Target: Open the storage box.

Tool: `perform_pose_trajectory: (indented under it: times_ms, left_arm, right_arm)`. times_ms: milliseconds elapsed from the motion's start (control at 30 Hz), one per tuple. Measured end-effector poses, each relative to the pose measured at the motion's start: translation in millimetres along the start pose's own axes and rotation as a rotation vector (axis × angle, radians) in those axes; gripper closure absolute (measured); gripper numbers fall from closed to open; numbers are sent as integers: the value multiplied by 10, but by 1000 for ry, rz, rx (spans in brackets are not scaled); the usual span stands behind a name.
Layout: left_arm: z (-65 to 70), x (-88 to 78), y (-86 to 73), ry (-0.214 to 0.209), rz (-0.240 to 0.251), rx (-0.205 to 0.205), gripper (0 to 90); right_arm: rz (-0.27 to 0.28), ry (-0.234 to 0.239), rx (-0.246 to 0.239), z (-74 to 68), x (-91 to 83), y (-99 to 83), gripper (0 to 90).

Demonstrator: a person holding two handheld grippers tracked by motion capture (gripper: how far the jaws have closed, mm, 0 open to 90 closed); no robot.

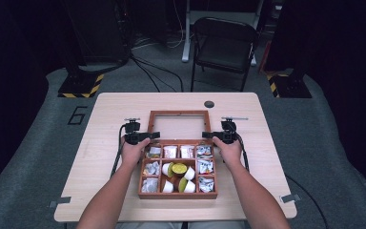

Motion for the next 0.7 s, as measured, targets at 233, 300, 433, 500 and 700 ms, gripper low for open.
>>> perform_pose_trajectory:
  times_ms: [233,300,433,500,700]
  left_arm:
    - [3,9,-7,1,-5,-29,325]
    - [2,10,-7,1,-9,-31,324]
    - [-2,7,3,17,-20,-1,318]
    - [0,12,7,17,-13,-9,318]
    - [-3,10,5,17,-15,-9,319]
  right_arm:
    - [-13,6,25,18,9,-4,472]
    - [-13,7,23,21,12,-3,472]
    - [-14,7,32,20,14,-3,473]
    - [-15,7,32,19,13,-3,473]
    - [-11,9,31,25,14,-3,473]
Point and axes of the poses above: each handheld gripper's, and its own axes: x roughly forward along the jaws, y roughly out of its top, z roughly to its right, the point moved 6 cm from there along x, roughly forward along the jaws, and after that the axes turned 11 degrees about x, right-handed, at the moved point
